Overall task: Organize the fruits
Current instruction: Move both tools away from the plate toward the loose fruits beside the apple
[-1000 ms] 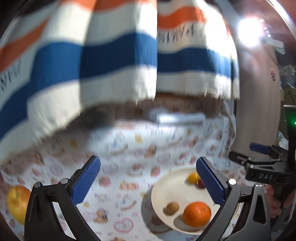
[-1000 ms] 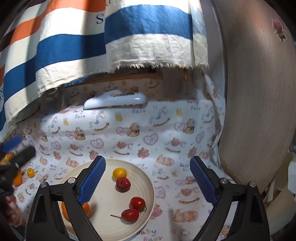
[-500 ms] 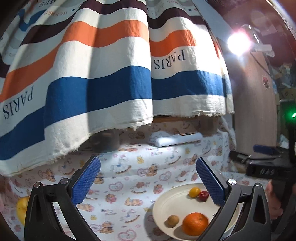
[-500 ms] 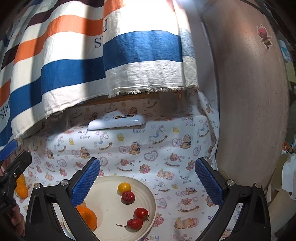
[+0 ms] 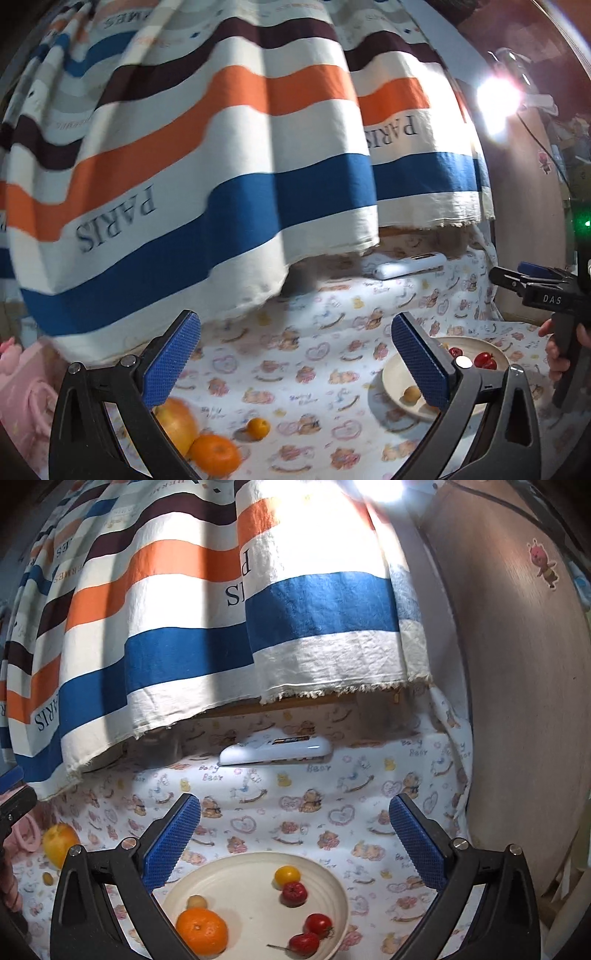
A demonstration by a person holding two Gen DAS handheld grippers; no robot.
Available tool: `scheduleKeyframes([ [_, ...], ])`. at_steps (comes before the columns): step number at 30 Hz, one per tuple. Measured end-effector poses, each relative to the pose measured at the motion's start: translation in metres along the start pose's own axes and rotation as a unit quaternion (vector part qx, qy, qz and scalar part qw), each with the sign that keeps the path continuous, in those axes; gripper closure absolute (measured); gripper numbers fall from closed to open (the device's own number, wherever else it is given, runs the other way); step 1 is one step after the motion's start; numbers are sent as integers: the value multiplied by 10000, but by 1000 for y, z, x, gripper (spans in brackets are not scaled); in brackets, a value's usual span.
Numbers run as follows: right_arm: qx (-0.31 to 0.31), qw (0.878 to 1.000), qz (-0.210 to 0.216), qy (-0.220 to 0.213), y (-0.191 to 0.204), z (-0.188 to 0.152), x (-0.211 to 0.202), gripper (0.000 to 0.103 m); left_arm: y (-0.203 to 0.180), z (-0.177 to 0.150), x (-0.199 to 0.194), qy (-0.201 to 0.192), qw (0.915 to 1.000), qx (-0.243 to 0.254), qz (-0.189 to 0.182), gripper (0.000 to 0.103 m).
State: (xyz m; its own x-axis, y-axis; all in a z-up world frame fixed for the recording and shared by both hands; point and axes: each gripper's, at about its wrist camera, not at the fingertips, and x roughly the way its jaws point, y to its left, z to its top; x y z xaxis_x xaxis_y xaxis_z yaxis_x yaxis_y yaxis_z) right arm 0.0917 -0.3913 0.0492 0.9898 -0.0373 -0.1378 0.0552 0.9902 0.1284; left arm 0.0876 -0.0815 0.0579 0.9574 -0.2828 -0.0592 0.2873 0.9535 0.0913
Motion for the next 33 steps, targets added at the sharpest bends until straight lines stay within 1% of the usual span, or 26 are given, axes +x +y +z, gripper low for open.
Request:
scheduleKeyframes([
  [1, -38, 10000, 22, -18, 2, 0, -1, 0, 5, -1, -2, 16, 10000, -79, 18, 0],
  [3, -120, 9999, 94, -52, 5, -1, -2, 0, 16, -4, -8, 27, 9994, -237, 248, 0],
  [4, -157, 9997, 200, -56, 6, -1, -3, 0, 19, -6, -9, 44, 9992, -232, 335, 0],
  [5, -171, 9990, 421, -50, 6, -2, -4, 0, 21, -7, -10, 60, 9990, -192, 394, 0],
  [6, -140, 9981, 597, -50, 6, -2, -4, 0, 25, -9, -11, 74, 9992, -148, 373, 0],
  [7, -57, 9969, 776, -65, 5, -3, -5, 0, 29, -10, -11, 80, 9995, -153, 253, 0],
  [9, -1, 9966, 820, -69, 6, -3, -5, 0, 41, -12, -11, 164, 9992, -361, -81, 0],
  [11, -76, 9969, 777, -95, 9, -2, -6, 0, 54, -14, -12, 142, 9977, -659, 65, 0],
  [13, -97, 9970, 758, -83, 13, 1, -9, 0, 62, -14, -13, 145, 9971, -733, 125, 0],
  [17, -166, 9967, 783, -115, 22, 11, -18, 0, 72, -13, -12, 231, 9977, -620, 161, 0],
  [20, -133, 9976, 676, -38, 30, 17, -23, 0, 77, -13, -9, 302, 9973, -627, 224, 0],
  [23, 9, 9959, 902, 94, 38, 24, -22, 0, 76, -14, -3, 405, 9976, -471, 322, 0],
  [27, -14, 9954, 960, 19, 58, 30, -23, 0, 73, -21, -4, 419, 9977, -278, 465, 0],
  [29, -67, 9945, 1043, -5, 71, 32, -23, 0, 72, -24, -3, 522, 9970, -231, 524, 0],
  [31, -99, 9935, 1135, 18, 82, 33, -22, 0, 74, -25, 0, 694, 9961, -250, 474, 0],
  [33, -114, 9920, 1252, 111, 94, 31, -20, 0, 80, -24, -3, 689, 9956, -419, 484, 0],
])
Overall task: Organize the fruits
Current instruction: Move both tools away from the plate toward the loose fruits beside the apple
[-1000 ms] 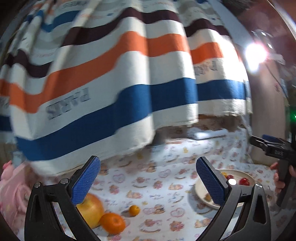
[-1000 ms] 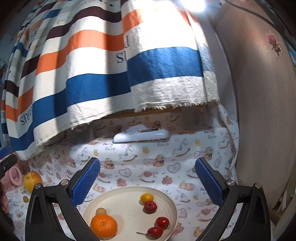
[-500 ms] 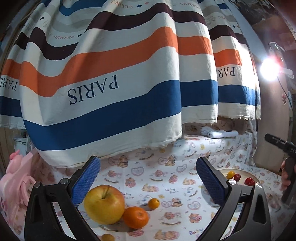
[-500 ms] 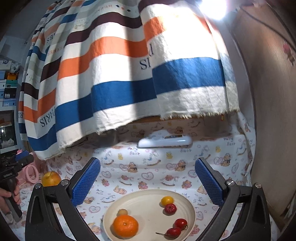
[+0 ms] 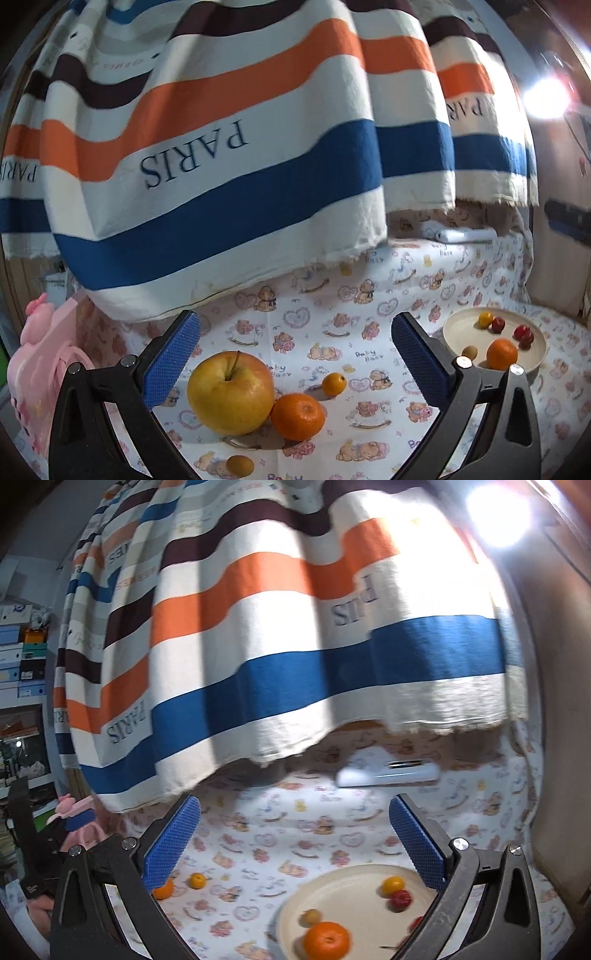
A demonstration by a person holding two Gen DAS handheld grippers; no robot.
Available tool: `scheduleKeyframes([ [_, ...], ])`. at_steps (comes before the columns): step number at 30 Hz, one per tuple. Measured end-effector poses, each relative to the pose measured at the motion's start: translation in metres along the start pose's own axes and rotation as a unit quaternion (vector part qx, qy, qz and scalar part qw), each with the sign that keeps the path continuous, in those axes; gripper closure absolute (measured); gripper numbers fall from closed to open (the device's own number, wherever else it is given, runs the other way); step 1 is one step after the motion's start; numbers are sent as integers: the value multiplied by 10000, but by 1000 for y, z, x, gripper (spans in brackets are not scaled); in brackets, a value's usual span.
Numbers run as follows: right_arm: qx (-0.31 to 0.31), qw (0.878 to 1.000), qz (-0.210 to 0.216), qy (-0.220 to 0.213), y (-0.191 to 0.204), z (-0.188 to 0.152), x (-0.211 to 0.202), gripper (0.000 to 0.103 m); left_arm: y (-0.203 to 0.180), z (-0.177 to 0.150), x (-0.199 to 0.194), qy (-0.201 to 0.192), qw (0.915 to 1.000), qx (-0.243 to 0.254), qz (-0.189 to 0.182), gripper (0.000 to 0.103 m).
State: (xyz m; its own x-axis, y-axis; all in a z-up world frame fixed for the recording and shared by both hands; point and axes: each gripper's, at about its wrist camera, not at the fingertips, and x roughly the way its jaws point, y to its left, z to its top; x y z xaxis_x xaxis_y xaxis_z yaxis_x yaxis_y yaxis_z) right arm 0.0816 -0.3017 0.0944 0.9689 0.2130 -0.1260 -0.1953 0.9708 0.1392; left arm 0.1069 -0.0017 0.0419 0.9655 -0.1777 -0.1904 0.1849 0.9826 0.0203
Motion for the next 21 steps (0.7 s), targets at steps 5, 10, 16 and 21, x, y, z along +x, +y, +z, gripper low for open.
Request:
scheduleKeyframes([
  [5, -146, 9994, 218, 235, 29, -8, 19, 0, 20, 5, -6, -53, 9993, -326, 151, 0],
  [10, -105, 9978, 330, 565, 53, -14, 44, 0, 43, 1, 3, 269, 9968, -684, 308, 0],
  [16, -86, 9933, 487, 1042, 82, -26, 74, 0, 59, -5, 21, 1049, 9898, -913, 324, 0],
  [21, -280, 9896, 569, 1288, 103, -40, 89, 0, 64, -12, 31, 1763, 9767, -1161, 377, 0],
])
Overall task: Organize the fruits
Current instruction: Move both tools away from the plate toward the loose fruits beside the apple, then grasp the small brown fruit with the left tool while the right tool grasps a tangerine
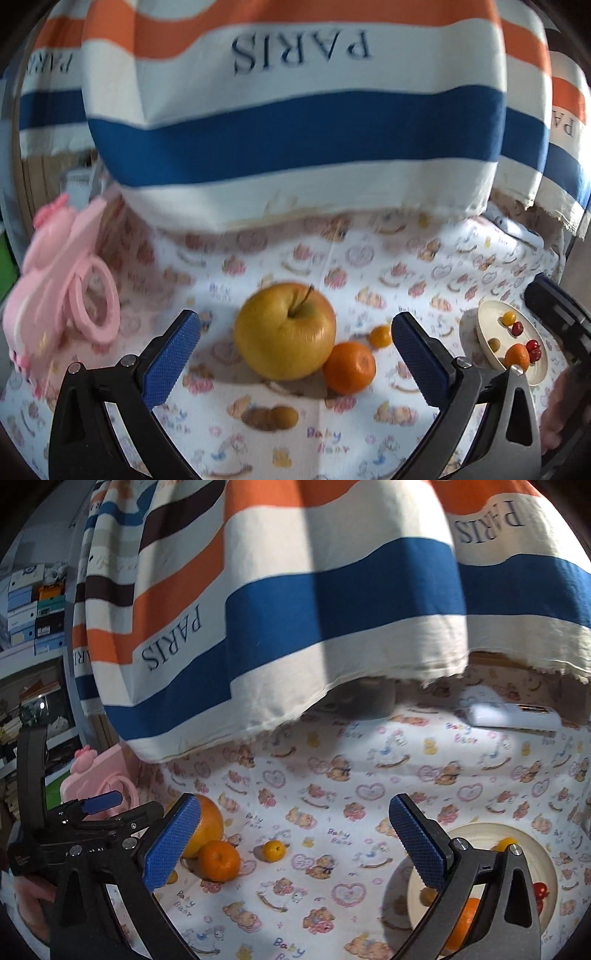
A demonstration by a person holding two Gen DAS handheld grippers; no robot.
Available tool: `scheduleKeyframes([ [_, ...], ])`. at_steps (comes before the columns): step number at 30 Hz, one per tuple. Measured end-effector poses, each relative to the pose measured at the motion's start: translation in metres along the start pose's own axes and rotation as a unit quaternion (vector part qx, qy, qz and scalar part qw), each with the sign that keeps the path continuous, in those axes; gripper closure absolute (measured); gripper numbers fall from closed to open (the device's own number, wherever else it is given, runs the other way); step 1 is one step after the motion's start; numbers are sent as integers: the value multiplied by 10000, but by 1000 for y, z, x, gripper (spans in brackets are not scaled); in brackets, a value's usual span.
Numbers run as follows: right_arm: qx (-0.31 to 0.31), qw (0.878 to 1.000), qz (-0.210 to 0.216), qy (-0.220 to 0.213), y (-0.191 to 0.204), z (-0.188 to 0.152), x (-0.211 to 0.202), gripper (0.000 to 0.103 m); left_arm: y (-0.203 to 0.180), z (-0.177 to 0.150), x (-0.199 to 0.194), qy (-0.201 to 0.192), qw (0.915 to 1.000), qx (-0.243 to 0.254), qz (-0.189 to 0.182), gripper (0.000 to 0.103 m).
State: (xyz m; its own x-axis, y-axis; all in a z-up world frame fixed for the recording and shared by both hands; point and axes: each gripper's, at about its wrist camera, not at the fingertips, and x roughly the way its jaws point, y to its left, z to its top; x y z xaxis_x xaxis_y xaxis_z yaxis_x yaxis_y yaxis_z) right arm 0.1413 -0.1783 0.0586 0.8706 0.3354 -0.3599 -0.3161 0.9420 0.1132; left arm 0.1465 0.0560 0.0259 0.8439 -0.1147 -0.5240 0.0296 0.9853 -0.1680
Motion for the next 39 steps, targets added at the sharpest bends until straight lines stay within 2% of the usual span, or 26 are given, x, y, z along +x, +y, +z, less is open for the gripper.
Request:
scheduleKeyframes([
  [3, -12, 9998, 20, 216, 4, -3, 15, 2, 4, -2, 1, 12, 10000, -33, 10, 0],
  [5, 29, 9990, 90, 433, 4, -4, 27, 8, 7, -2, 6, 99, 9999, -89, 60, 0],
  [8, 165, 9962, 156, 842, 2, -6, 49, 11, 15, -3, 15, 298, 9992, -241, 93, 0],
  [9, 213, 9943, 208, 1019, 2, -7, 59, 15, 17, -3, 18, 373, 9989, -261, 116, 0],
  [13, 365, 9864, 264, 1581, 2, -16, 92, 17, 16, -4, 35, 1073, 9934, -248, 327, 0],
  [17, 426, 9791, 266, 1969, 4, -28, 118, 30, 17, -7, 33, 1145, 9925, -310, 297, 1],
  [19, 429, 9761, 283, 2111, 6, -33, 127, 33, 18, -7, 32, 1165, 9921, -313, 350, 1],
  [22, 371, 9746, 247, 2193, 8, -37, 135, 37, 20, -8, 34, 1320, 9902, -324, 333, 1],
  [26, 462, 9702, 288, 2360, 9, -41, 148, 55, 20, -12, 39, 1645, 9848, -380, 404, 1],
  [27, 477, 9697, 280, 2380, 9, -42, 150, 55, 21, -13, 40, 1731, 9830, -471, 401, 1],
  [30, 320, 9703, 227, 2388, 15, -47, 155, 59, 24, -14, 38, 1801, 9813, -659, 169, 1],
  [32, 322, 9674, 265, 2500, 17, -52, 161, 74, 21, -13, 38, 1843, 9811, -568, 155, 2],
  [36, 392, 9686, 300, 2437, 14, -54, 155, 75, 14, -16, 41, 2057, 9776, -450, 38, 7],
  [39, 357, 9728, 331, 2266, 7, -51, 135, 75, 7, -19, 45, 2171, 9756, -224, 234, 10],
])
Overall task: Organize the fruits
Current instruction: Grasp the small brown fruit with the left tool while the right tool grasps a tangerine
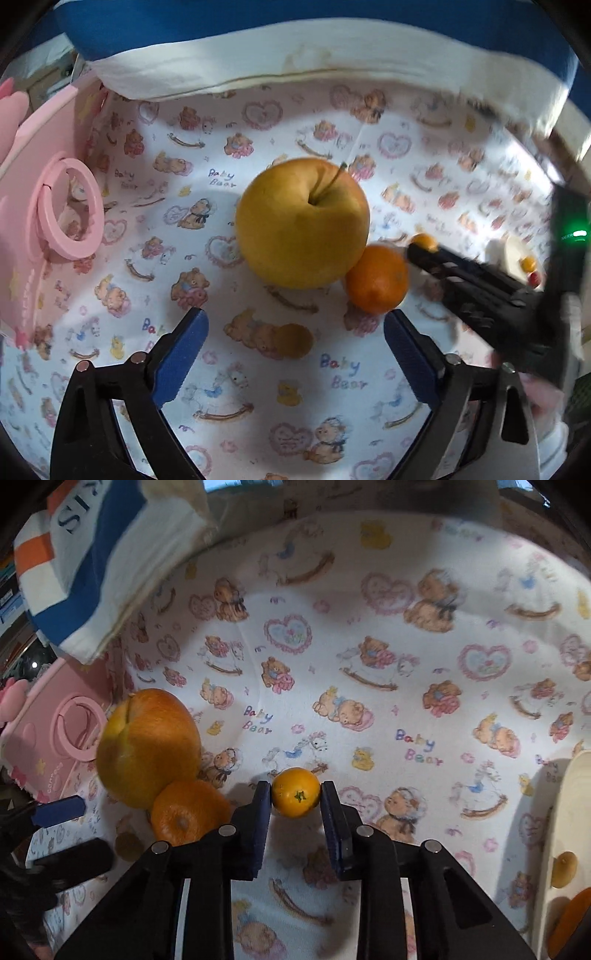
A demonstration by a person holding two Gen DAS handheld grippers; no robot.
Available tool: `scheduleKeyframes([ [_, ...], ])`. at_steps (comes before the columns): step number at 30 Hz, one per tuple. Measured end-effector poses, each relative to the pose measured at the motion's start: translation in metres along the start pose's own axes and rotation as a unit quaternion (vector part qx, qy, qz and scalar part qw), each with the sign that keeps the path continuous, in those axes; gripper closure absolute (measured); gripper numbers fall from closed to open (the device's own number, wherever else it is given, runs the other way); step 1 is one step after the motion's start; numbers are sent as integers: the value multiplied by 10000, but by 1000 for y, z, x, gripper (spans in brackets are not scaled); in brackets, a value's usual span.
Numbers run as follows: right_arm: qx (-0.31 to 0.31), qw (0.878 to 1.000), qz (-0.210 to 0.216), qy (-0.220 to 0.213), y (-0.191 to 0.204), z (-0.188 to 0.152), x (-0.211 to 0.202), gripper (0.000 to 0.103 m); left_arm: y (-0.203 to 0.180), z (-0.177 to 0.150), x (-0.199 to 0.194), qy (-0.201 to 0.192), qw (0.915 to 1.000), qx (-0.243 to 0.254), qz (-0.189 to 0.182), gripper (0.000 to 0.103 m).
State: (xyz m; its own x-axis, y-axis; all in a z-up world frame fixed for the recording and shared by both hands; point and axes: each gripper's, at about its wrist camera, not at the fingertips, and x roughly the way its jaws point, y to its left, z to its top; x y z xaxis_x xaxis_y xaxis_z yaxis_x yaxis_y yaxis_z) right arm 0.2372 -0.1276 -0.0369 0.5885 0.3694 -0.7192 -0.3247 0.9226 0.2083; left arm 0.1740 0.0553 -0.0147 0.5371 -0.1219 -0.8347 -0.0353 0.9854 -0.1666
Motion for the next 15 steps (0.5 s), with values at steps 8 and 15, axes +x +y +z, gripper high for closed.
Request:
scheduleKeyframes([
  [8, -221, 9987, -3, -457, -10, -18, -62, 75, -4, -3, 7, 255, 9995, 122, -117, 28],
  [15, -416, 9949, -213, -889, -15, -39, -99, 75, 0, -5, 15, 476, 9988, -37, -72, 31],
])
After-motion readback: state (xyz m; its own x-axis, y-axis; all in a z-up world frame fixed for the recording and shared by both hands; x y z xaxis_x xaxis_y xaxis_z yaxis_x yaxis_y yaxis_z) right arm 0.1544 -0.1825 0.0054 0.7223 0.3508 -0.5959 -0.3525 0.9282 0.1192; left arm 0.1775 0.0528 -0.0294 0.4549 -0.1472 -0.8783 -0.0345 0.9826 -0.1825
